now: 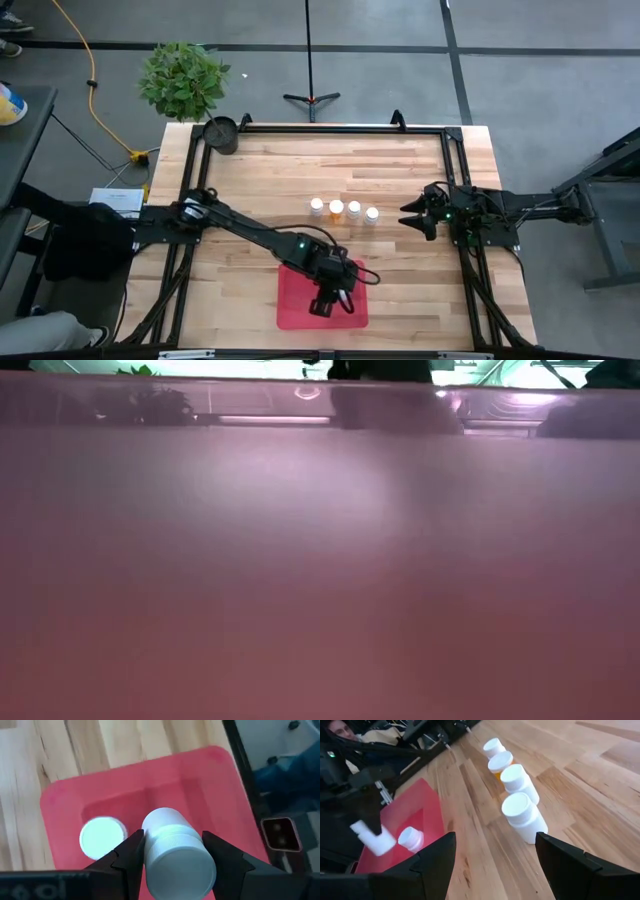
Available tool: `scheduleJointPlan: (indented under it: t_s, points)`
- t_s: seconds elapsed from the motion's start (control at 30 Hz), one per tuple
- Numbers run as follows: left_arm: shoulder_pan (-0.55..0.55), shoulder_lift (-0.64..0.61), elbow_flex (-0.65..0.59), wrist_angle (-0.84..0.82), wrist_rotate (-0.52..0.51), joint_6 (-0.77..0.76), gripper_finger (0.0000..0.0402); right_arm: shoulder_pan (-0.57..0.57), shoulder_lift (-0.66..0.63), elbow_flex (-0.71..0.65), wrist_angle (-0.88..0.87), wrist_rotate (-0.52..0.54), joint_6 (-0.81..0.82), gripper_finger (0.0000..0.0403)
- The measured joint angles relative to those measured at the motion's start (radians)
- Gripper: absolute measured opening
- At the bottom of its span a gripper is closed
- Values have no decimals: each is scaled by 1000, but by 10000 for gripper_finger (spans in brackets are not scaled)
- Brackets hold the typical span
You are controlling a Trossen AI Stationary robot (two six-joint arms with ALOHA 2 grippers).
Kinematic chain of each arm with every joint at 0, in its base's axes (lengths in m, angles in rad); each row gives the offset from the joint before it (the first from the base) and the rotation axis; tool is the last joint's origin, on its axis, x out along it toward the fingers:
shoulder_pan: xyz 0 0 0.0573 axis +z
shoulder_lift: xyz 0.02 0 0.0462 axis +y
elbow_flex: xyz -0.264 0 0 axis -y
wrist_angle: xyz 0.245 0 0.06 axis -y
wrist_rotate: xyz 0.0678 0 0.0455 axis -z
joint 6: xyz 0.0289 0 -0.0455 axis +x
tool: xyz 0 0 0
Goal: Pick and place pill bottles into a basket
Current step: Put the white pill bottle into the red bin
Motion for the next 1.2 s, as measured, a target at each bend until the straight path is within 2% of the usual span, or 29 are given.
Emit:
scheduleJointPlan:
  t_s: [0.3,0.87,0.97,1.2]
  points:
    - [-7,30,0,64,-46,0,206,0,0,0,-1,0,0,264]
    - [-40,90,-3,46,13,-3,206,0,0,0,-1,-1,1,264]
    - [-39,90,-3,58,-7,-3,207,0,-1,0,-1,-1,1,264]
    - [-38,90,-3,93,5,7,258,0,-1,0,-1,-1,19,264]
